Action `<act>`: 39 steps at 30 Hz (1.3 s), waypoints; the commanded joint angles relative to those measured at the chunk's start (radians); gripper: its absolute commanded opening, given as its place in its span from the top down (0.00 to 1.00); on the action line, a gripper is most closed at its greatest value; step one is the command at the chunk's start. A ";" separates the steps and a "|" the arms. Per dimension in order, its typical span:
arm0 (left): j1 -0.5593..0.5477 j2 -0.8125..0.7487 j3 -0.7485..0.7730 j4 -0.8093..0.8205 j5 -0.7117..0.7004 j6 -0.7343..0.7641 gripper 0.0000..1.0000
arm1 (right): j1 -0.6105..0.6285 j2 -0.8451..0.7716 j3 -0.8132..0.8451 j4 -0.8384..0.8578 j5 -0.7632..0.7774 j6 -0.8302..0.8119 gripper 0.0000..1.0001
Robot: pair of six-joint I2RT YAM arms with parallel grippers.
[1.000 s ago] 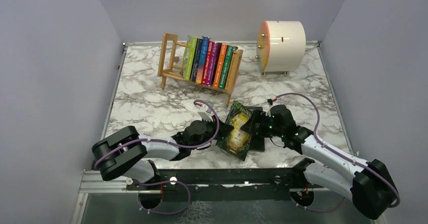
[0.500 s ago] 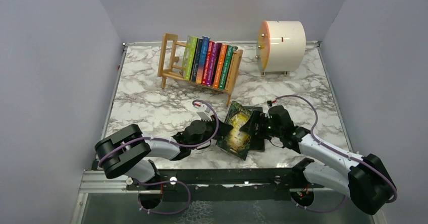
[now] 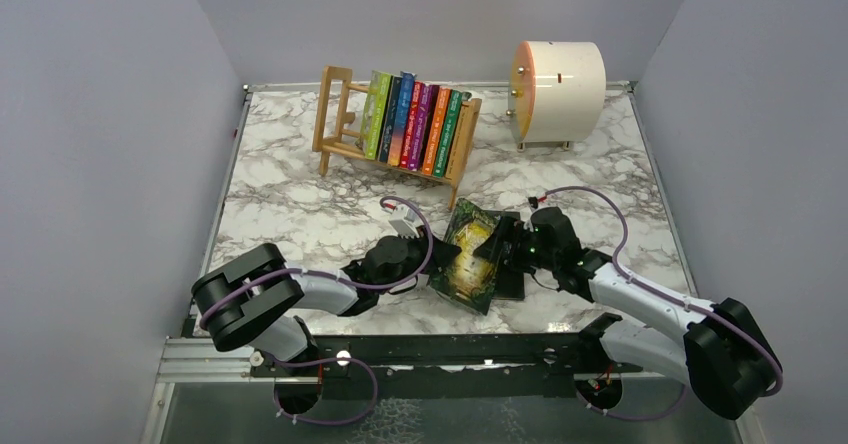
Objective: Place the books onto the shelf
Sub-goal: Pick up the book from the center of the board.
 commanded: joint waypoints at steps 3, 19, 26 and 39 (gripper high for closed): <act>0.004 0.043 0.013 -0.068 0.049 0.109 0.87 | -0.001 0.041 0.020 0.069 -0.022 -0.014 0.14; 0.004 0.094 0.036 0.011 0.209 0.132 0.86 | -0.004 0.037 0.007 0.161 0.034 -0.049 0.14; 0.003 0.087 0.046 0.033 0.249 0.134 0.97 | -0.012 0.058 0.015 0.203 0.055 -0.079 0.14; 0.003 0.076 0.051 0.036 0.304 0.131 0.88 | -0.035 0.093 0.067 0.232 0.095 -0.128 0.14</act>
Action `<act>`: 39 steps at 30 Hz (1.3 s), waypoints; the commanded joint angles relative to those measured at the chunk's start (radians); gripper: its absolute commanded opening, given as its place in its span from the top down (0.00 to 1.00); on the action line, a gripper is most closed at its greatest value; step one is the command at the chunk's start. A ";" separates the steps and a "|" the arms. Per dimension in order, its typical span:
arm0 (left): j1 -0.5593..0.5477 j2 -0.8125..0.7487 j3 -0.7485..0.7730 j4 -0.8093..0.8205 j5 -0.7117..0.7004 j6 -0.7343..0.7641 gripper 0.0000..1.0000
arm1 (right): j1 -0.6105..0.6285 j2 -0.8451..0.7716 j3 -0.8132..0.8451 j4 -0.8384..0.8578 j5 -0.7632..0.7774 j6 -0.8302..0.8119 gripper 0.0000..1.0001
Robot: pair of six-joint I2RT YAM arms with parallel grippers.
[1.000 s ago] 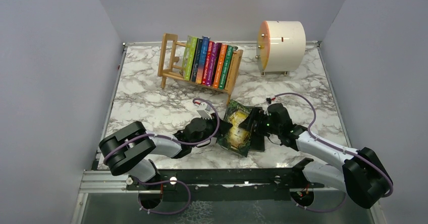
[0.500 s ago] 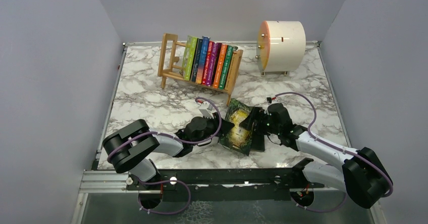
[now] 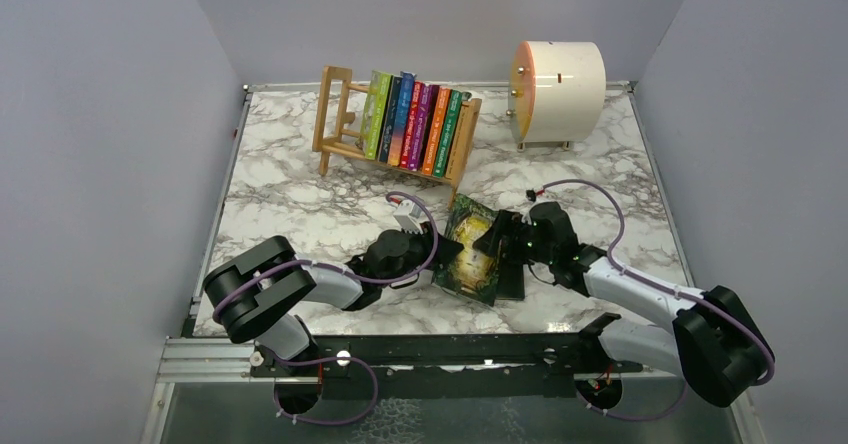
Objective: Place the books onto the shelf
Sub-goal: Pick up the book from the center of the board.
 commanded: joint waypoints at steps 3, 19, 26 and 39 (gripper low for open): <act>-0.034 0.009 0.023 -0.013 0.224 0.055 0.88 | -0.016 0.032 0.055 0.152 0.063 -0.051 0.14; -0.034 -0.001 0.054 0.028 0.323 0.036 1.00 | -0.024 0.048 0.060 0.316 0.115 -0.124 0.14; -0.034 -0.016 0.079 0.040 0.360 -0.009 1.00 | -0.024 0.011 0.059 0.312 0.124 -0.125 0.14; -0.029 0.029 0.112 0.047 0.372 -0.071 0.79 | -0.024 -0.156 0.001 0.212 0.107 -0.075 0.14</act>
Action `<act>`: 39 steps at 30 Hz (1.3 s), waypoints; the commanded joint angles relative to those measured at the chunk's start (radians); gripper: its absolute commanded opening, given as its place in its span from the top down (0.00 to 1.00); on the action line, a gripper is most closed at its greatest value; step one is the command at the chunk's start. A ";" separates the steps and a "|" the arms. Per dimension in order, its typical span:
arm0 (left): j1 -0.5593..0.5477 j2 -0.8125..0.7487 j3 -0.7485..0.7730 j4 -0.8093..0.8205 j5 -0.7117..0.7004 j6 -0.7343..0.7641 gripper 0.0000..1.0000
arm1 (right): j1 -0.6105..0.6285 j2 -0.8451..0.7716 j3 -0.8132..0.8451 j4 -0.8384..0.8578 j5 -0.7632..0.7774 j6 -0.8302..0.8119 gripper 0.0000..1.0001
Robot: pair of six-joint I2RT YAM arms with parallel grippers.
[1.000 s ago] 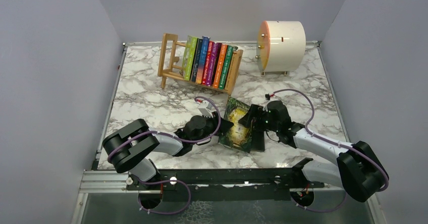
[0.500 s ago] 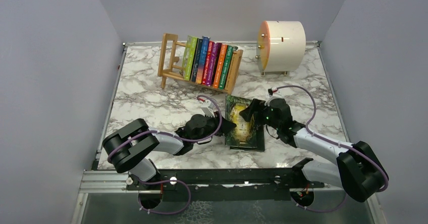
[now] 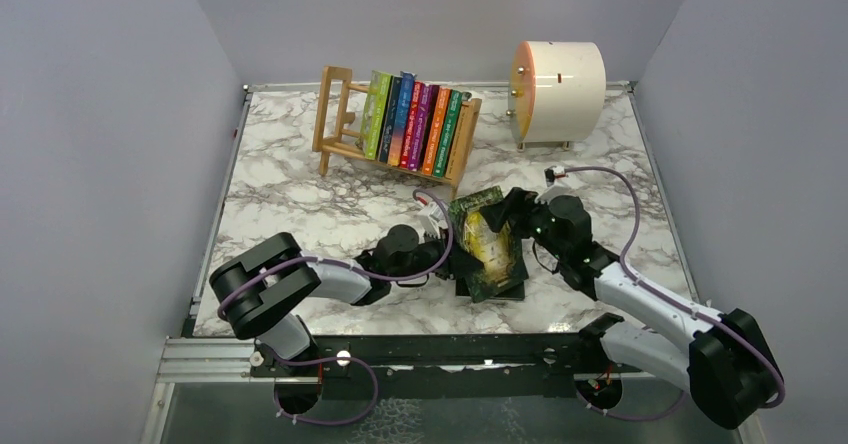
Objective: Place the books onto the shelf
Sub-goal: Pick up the book from the center of the board.
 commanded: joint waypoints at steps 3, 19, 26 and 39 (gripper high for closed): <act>-0.015 0.003 0.019 0.084 0.061 -0.028 0.79 | 0.005 -0.105 -0.037 -0.026 0.006 0.034 0.14; 0.076 -0.005 -0.071 0.086 0.007 -0.026 1.00 | 0.005 -0.106 -0.060 -0.120 0.016 0.034 0.14; 0.141 -0.031 -0.087 0.089 0.057 0.018 1.00 | 0.004 -0.094 -0.074 -0.122 0.009 0.043 0.15; 0.165 -0.185 -0.011 -0.108 0.139 0.048 1.00 | 0.005 -0.200 -0.003 -0.339 0.193 0.061 0.14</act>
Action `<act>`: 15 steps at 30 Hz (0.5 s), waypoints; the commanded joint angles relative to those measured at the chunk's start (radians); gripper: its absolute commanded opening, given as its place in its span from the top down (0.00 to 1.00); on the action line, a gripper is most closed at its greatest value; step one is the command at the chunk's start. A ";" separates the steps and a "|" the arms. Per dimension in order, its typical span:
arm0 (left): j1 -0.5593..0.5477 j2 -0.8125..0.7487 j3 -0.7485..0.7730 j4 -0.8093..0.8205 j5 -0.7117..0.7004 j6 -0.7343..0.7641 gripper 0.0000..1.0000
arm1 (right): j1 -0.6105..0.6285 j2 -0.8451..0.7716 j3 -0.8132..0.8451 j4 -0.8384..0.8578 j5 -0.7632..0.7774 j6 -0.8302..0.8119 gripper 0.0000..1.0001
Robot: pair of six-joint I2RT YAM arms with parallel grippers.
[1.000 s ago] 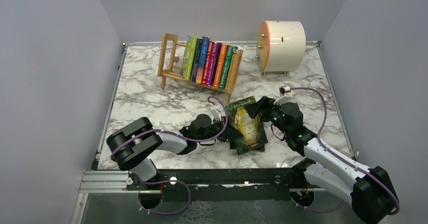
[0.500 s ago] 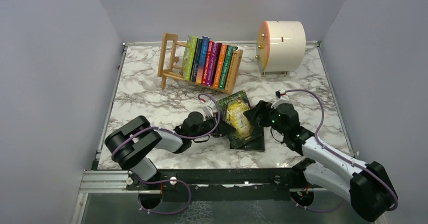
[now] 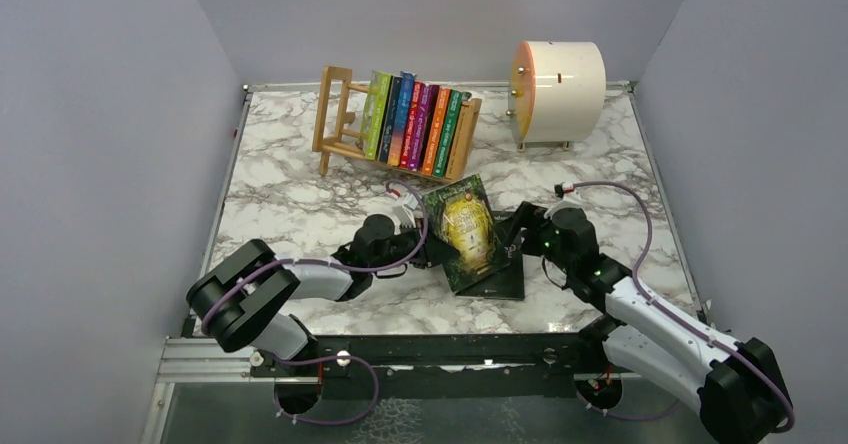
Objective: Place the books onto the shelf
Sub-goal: Pick up the book from the center of the board.
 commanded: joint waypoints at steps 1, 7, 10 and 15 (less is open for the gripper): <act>0.001 -0.135 0.087 -0.140 0.027 0.067 1.00 | 0.005 -0.043 0.069 -0.148 0.149 0.022 0.14; 0.003 -0.234 0.283 -0.540 -0.058 0.212 1.00 | 0.005 -0.042 0.111 -0.245 0.175 0.010 0.14; 0.003 -0.235 0.394 -0.702 -0.091 0.273 1.00 | 0.005 -0.061 0.101 -0.243 0.163 0.009 0.14; 0.011 -0.227 0.576 -0.944 -0.195 0.380 1.00 | 0.005 -0.076 0.097 -0.253 0.144 0.003 0.14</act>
